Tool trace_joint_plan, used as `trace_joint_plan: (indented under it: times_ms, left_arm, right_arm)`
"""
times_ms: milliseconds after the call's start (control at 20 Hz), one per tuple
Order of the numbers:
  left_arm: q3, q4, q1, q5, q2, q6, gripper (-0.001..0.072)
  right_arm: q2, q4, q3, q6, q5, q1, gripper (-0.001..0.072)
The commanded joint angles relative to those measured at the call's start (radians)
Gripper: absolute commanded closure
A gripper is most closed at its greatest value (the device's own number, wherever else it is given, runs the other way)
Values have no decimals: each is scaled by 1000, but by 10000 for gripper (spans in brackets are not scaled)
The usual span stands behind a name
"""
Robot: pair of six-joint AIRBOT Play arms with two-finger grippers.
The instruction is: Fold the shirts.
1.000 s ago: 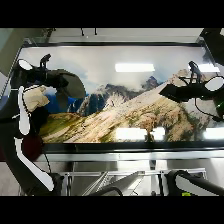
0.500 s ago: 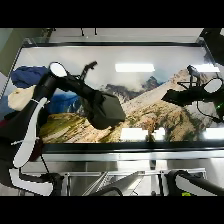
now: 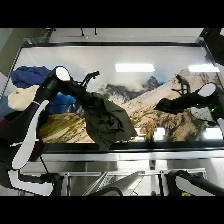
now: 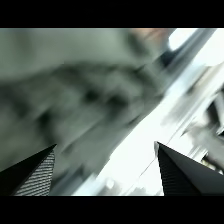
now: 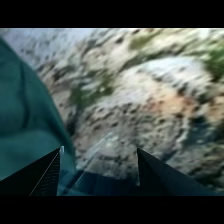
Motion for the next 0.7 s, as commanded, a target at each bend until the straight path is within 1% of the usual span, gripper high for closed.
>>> trace_joint_plan:
  times_ms: [0, 150, 300, 350, 550, 650]
  left_arm:
    - [-143, 143, 86, -73, 37, -48, 37]
    - [-393, 140, 165, 50, 109, -29, 37]
    - [-551, 127, 201, 192, 126, 8, 37]
    - [-578, 108, 200, 229, 116, 30, 37]
    - [-592, -93, 168, 325, 53, 142, 37]
    - [-552, -104, 135, 354, 20, 151, 56]
  right_arm:
    - [2, 45, -127, -48, -11, 126, 182]
    - [1, 76, -220, -48, -126, 266, 182]
    - [-16, 102, -227, -48, -174, 359, 182]
    - [-23, 113, -227, -48, -189, 388, 182]
    - [-66, 128, -227, -51, -270, 490, 182]
    - [-85, 129, -227, -52, -306, 517, 182]
